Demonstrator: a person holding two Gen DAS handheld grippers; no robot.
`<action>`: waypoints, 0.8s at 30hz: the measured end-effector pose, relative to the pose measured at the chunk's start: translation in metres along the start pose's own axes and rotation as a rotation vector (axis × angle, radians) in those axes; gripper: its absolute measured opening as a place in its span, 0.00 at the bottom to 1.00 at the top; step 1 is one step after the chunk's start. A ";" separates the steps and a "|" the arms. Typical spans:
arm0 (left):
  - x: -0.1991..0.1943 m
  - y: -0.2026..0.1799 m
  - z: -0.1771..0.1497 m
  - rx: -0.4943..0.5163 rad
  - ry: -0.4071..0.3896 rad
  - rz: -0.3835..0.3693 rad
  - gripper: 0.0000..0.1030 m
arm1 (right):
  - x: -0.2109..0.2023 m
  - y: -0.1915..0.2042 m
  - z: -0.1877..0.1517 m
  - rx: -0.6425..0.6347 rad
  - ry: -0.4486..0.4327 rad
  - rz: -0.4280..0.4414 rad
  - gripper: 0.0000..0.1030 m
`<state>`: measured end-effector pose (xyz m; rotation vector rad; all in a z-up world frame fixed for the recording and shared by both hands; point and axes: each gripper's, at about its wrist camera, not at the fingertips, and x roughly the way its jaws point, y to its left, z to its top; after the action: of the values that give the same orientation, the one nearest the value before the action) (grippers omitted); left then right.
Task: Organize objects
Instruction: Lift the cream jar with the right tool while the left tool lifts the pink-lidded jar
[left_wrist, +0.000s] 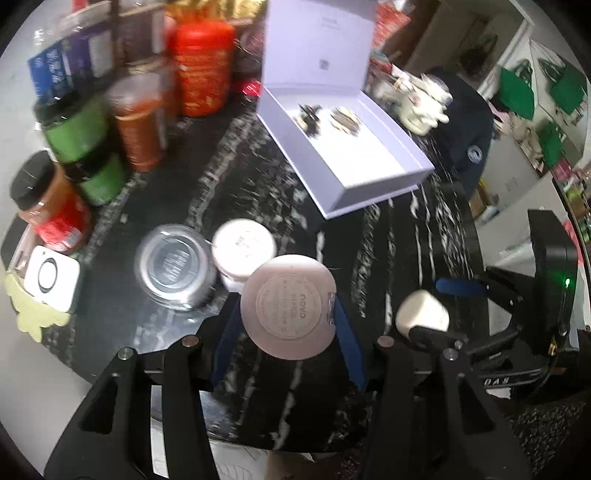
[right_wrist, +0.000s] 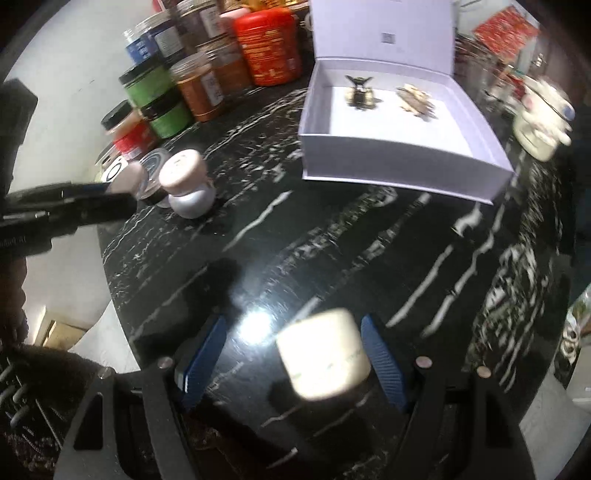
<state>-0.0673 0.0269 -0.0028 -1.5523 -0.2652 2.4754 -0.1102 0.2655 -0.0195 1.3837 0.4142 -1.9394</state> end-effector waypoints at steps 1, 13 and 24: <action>0.001 -0.003 -0.001 0.001 0.005 -0.005 0.47 | -0.001 -0.002 -0.002 0.011 -0.003 -0.001 0.75; 0.021 -0.042 -0.022 0.034 0.089 -0.044 0.47 | -0.002 -0.025 -0.016 0.088 -0.060 -0.008 0.76; 0.027 -0.061 -0.027 0.040 0.113 -0.042 0.47 | 0.009 -0.035 -0.021 0.064 -0.046 -0.014 0.75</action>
<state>-0.0494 0.0939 -0.0218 -1.6463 -0.2259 2.3369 -0.1220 0.2993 -0.0408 1.3765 0.3439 -2.0081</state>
